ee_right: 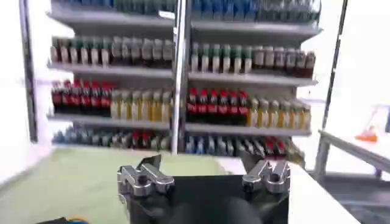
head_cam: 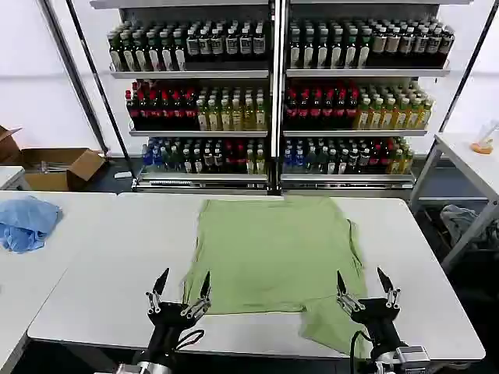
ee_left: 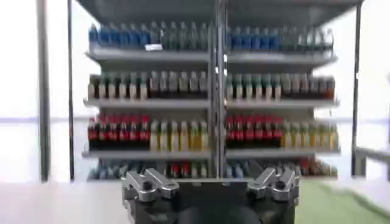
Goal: Fold and organize the clothes.
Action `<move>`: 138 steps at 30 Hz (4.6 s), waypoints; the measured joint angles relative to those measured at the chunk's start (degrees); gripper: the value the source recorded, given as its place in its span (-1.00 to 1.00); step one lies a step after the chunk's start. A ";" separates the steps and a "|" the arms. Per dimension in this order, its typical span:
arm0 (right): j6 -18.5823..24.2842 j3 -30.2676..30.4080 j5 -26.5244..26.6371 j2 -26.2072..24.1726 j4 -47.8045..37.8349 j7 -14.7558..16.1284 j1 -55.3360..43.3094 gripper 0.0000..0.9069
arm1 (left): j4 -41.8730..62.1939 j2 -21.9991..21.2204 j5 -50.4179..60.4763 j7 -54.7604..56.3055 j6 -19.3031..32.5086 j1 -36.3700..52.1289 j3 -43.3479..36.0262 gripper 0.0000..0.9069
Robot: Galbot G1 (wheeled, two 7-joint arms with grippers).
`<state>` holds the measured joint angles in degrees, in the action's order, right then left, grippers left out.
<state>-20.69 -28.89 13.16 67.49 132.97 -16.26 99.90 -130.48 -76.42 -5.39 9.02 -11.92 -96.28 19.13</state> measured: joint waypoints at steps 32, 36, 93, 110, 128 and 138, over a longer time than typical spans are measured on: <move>-2.03 4.38 1.10 2.12 -5.24 -1.40 6.47 -1.00 | 14.45 2.50 -3.54 4.33 -16.89 10.40 -1.12 -0.96; -1.78 4.93 1.28 2.29 -5.29 -1.42 6.79 -1.00 | 14.34 2.55 -4.48 4.03 -16.69 10.19 -1.29 -0.96; 0.77 5.44 9.83 -7.51 -12.14 -1.70 -19.93 -1.00 | 12.47 8.70 -13.43 0.45 -11.64 17.39 -1.05 -0.96; -0.80 10.51 7.27 -5.63 -22.04 0.61 -28.14 1.00 | 23.53 6.81 -11.34 1.37 -11.48 27.93 -4.70 1.00; -2.56 4.42 7.62 -4.31 -21.17 0.54 -21.60 0.00 | 23.67 4.89 -9.55 3.42 -12.20 24.13 -2.36 0.22; -3.61 4.54 10.44 -3.97 -23.08 0.50 -21.30 -1.00 | 25.21 4.70 -9.83 3.64 -11.92 23.98 -2.51 -0.96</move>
<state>-24.30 -24.35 23.60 63.52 109.90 -15.76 78.60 -105.27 -71.72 -15.22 12.66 -23.84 -72.30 16.62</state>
